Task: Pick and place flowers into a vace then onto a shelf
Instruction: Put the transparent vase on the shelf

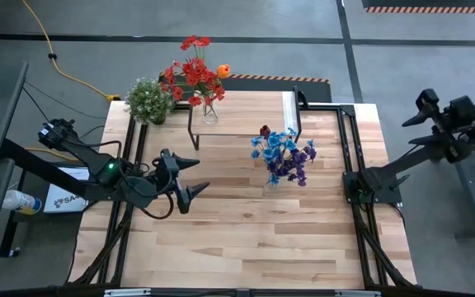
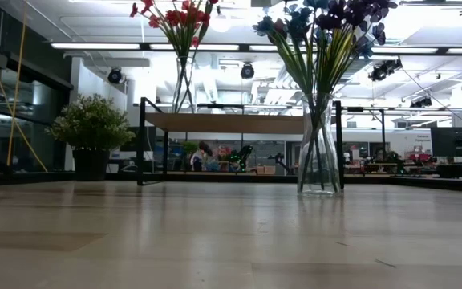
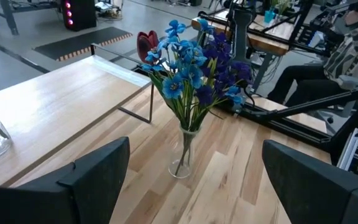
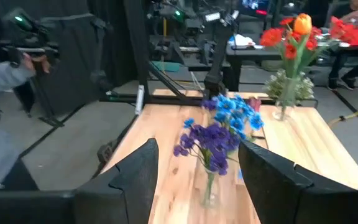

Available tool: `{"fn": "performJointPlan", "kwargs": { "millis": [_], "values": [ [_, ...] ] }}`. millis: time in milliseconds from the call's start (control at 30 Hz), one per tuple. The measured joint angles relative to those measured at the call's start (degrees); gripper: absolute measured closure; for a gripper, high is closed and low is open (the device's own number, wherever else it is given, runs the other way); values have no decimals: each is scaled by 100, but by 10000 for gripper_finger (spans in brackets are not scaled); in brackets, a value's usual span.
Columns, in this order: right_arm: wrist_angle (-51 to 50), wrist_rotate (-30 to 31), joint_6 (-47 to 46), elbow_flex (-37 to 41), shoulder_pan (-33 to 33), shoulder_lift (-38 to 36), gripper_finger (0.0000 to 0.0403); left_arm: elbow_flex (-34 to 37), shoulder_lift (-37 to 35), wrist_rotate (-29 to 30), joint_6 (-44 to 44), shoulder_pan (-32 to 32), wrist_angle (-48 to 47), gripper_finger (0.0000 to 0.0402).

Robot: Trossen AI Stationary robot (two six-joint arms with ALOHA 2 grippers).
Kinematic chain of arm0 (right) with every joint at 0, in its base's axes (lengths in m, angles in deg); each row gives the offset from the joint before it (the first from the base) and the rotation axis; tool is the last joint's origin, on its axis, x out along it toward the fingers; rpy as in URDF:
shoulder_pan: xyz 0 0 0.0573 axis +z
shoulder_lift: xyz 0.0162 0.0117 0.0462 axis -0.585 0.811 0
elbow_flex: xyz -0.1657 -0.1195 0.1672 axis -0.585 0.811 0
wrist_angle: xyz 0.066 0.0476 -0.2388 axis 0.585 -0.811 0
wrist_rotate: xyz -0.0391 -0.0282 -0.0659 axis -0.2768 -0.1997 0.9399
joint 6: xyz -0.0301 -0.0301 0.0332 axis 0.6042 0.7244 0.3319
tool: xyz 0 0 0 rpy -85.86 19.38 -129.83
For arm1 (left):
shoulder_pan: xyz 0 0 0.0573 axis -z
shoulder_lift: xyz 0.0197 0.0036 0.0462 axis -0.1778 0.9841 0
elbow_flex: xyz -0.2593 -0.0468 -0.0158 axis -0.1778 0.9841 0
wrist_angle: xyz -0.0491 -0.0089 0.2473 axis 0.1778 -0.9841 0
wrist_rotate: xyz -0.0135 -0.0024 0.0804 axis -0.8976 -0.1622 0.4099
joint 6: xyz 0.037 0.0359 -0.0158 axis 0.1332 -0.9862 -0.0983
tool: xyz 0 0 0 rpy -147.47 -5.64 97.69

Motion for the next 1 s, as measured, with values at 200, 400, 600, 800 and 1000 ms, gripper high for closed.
{"fn": "performJointPlan", "kwargs": {
  "millis": [200,400,600,800,1000],
  "values": [
    [364,233,-135,1060,0,-647,193,0,0,2,-4,0,-20,5],
    [1212,156,-319,2380,0,-1448,191,0,0,5,-4,0,-70,5],
    [1821,257,-652,3596,0,-1994,192,0,0,15,-2,0,-171,5],
    [2021,517,-939,4360,0,-2172,194,0,0,15,-2,0,-197,5],
    [1670,1175,-1391,4792,0,-2172,194,0,0,13,15,0,-323,5]
  ]
}}
